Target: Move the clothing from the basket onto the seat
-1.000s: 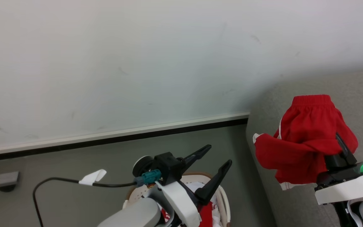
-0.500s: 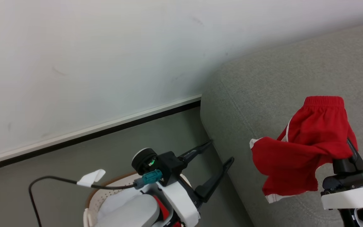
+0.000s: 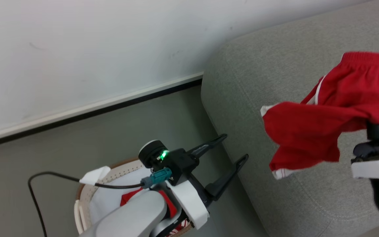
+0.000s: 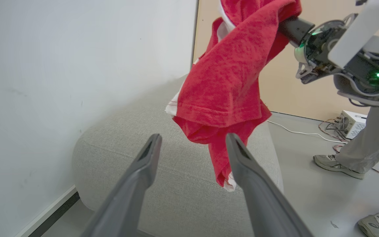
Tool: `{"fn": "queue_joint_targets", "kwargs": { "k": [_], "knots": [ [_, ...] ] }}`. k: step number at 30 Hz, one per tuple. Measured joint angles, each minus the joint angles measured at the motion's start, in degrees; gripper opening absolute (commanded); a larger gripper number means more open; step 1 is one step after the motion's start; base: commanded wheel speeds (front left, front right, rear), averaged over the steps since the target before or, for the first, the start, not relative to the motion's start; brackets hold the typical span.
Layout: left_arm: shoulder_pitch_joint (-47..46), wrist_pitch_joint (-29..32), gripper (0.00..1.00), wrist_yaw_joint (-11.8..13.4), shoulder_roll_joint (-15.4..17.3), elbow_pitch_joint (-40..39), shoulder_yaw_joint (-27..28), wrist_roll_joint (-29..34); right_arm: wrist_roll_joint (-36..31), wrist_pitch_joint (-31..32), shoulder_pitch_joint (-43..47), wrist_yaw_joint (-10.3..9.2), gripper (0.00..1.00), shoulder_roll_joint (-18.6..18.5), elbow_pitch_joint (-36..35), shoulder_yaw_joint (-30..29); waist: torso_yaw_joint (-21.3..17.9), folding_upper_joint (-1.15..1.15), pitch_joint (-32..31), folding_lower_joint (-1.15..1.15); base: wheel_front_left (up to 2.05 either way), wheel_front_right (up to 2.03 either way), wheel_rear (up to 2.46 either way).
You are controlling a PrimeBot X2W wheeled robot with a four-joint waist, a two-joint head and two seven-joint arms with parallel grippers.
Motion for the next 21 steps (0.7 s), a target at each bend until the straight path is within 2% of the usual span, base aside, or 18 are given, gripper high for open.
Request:
{"fn": "queue_joint_targets", "kwargs": {
  "k": [4, 11, 16, 21],
  "knots": [
    [-2.5, 1.5, 1.0, -0.5, 0.8, -1.3, -0.2, 0.7, 2.0, 0.0, -6.7, 0.0, 0.0, -2.2, 1.4, -1.6, 1.2, 0.0, 4.0, 0.0, 0.0, 0.0, 0.0],
    [-7.3, 4.1, 1.0, -0.9, 3.2, -4.5, 0.3, 2.0, 6.6, 0.0, -19.0, 0.0, 0.0, -8.2, 7.4, -6.7, 4.5, 0.0, 13.0, 0.01, 0.0, 0.0, 0.0],
    [-9.7, 4.8, 1.0, -0.9, 4.5, -6.2, 1.1, 2.6, 9.8, 0.0, -26.7, 0.0, 0.0, -11.8, 14.2, -12.4, 7.3, 0.0, 19.9, 0.01, 0.0, 0.0, 0.0],
    [-10.3, 4.9, 1.0, -0.9, 5.3, -6.9, 1.3, 3.4, 8.9, 0.0, -31.7, 0.0, 0.0, -15.2, 21.3, -13.9, 10.4, 0.0, 25.4, 0.01, 0.0, 0.0, 0.0]
  ]
}}
